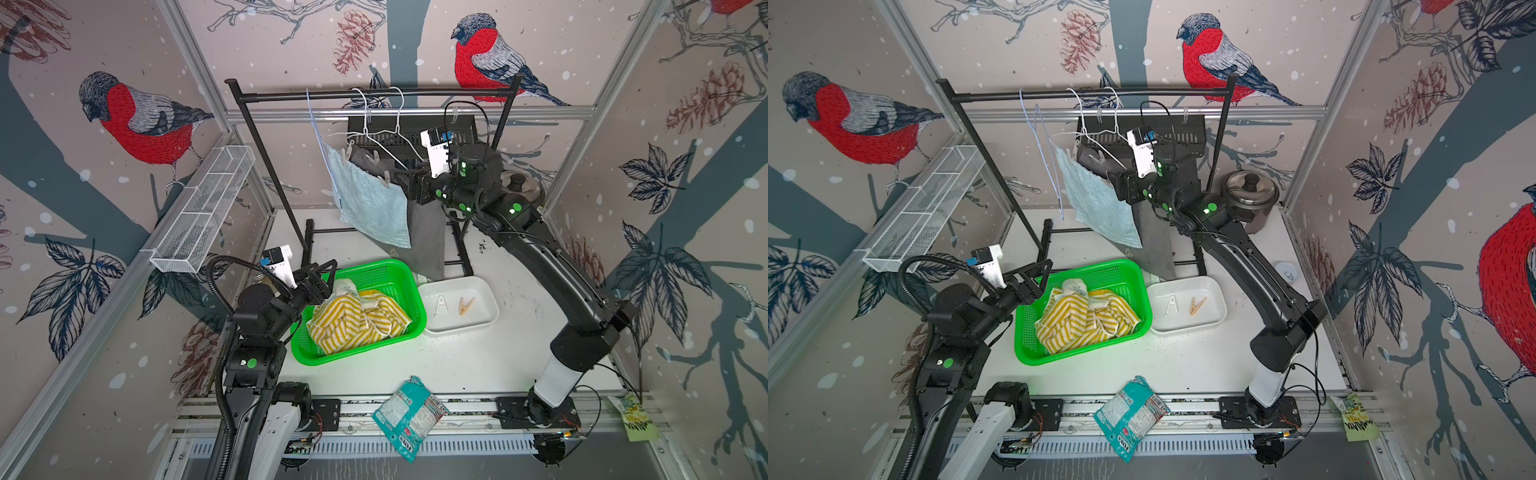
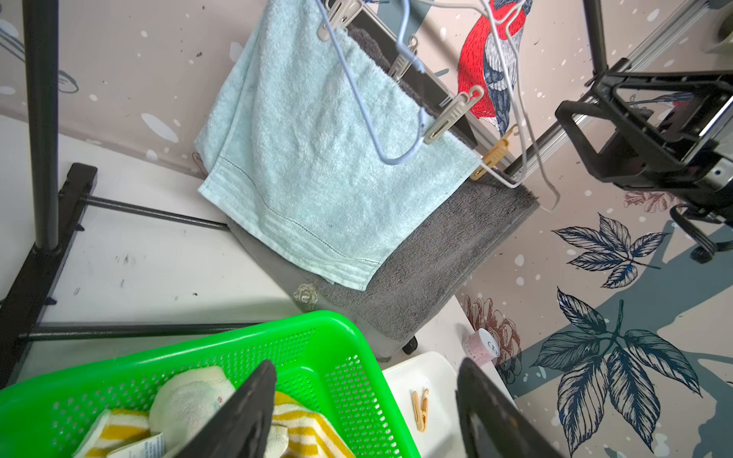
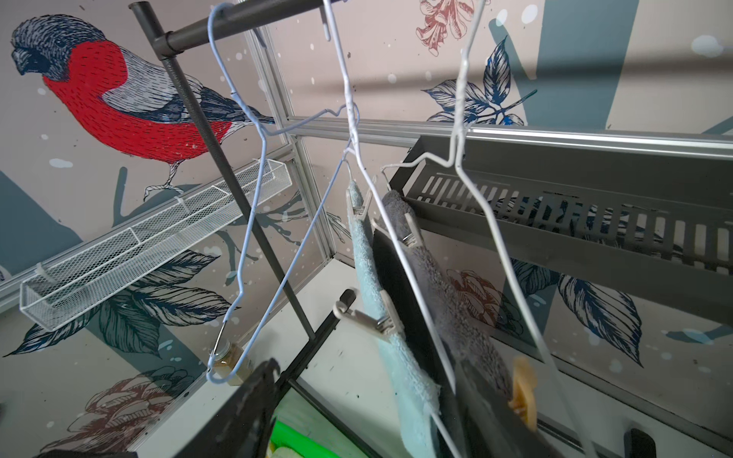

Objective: Remove the clothespins securing towels to the hanger
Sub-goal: Pick up the hanger from the clothesline.

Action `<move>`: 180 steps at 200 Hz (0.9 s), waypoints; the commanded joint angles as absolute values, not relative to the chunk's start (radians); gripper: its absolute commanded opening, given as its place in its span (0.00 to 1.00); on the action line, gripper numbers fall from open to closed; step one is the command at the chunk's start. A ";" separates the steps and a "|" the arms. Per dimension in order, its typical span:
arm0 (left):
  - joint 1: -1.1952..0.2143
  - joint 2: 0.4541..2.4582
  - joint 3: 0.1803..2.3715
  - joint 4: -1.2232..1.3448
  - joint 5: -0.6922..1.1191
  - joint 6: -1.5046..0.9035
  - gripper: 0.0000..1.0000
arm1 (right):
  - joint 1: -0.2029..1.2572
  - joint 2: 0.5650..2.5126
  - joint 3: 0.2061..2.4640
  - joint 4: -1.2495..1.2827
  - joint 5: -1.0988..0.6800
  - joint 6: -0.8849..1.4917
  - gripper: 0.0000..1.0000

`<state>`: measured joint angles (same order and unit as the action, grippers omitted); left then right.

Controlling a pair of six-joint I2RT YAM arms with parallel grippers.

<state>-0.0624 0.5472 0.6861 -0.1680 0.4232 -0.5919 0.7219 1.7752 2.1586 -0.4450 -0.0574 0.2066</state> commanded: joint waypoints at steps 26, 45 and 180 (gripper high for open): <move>-0.061 0.573 0.677 -0.113 0.448 -0.609 0.71 | 0.698 1.864 2.249 -0.458 -0.065 0.177 0.69; -0.061 0.579 0.673 -0.106 0.450 -0.610 0.71 | 0.688 1.886 2.252 -0.440 -0.073 0.176 0.67; -0.061 0.622 0.683 -0.090 0.450 -0.590 0.71 | 0.681 1.999 2.361 -0.420 -0.144 0.093 0.03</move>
<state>-0.0624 0.6239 0.6666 -0.1314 0.4450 -0.6022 0.6804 2.0060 2.3505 -0.4545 -0.1333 0.1249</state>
